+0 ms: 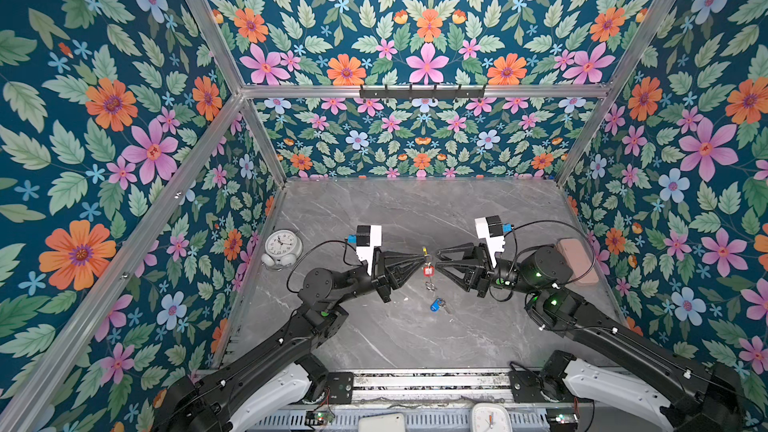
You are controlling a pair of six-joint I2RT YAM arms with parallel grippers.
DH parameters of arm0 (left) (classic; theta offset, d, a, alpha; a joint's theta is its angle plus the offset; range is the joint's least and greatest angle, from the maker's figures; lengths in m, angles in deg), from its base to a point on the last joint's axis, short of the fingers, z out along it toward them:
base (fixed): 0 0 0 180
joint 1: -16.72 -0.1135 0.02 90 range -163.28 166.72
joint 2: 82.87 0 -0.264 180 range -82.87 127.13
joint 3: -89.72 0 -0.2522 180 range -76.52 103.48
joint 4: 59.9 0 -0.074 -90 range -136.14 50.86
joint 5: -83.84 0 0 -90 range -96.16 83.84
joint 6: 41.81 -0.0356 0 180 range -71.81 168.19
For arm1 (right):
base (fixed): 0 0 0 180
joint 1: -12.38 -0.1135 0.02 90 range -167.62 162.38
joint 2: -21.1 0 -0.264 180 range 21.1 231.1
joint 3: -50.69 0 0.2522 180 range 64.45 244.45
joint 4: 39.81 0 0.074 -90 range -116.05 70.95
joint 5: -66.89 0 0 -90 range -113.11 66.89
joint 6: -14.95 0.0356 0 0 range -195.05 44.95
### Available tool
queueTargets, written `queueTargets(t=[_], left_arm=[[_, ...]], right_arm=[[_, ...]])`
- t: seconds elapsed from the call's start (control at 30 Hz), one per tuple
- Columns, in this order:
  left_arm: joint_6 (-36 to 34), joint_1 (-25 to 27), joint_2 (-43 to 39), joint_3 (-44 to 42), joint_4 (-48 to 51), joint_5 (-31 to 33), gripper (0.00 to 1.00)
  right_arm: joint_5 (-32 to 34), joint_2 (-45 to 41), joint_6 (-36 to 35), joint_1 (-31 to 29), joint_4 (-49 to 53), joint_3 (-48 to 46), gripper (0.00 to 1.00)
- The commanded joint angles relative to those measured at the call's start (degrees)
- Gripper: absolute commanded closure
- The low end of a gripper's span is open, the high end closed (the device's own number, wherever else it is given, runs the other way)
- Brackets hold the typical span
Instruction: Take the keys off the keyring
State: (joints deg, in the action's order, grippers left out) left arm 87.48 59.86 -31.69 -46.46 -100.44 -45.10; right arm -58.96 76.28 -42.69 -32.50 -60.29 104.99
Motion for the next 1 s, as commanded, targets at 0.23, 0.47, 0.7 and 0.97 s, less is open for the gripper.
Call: queueTargets(t=[0.23, 0.47, 0.7, 0.97], left_arm=[[0.81, -0.06, -0.28, -0.88, -3.97, 0.35, 1.00], [0.88, -0.09, -0.29, -0.90, -3.66, 0.61, 1.00], [0.66, 0.00, -0.29, -0.64, -2.59, 1.13, 1.00], [-0.60, -0.13, -3.68, -0.05, 5.27, 2.06, 0.62]], right_arm=[[1.64, 2.30, 3.18, -0.94, -7.53, -0.02, 0.73], [1.49, 2.74, 3.07, -0.99, -6.28, 0.63, 0.84], [1.57, 2.14, -0.53, -1.47, 0.55, 2.34, 0.99], [4.37, -0.32, -9.31, -1.44, 20.09, 7.81, 1.00]])
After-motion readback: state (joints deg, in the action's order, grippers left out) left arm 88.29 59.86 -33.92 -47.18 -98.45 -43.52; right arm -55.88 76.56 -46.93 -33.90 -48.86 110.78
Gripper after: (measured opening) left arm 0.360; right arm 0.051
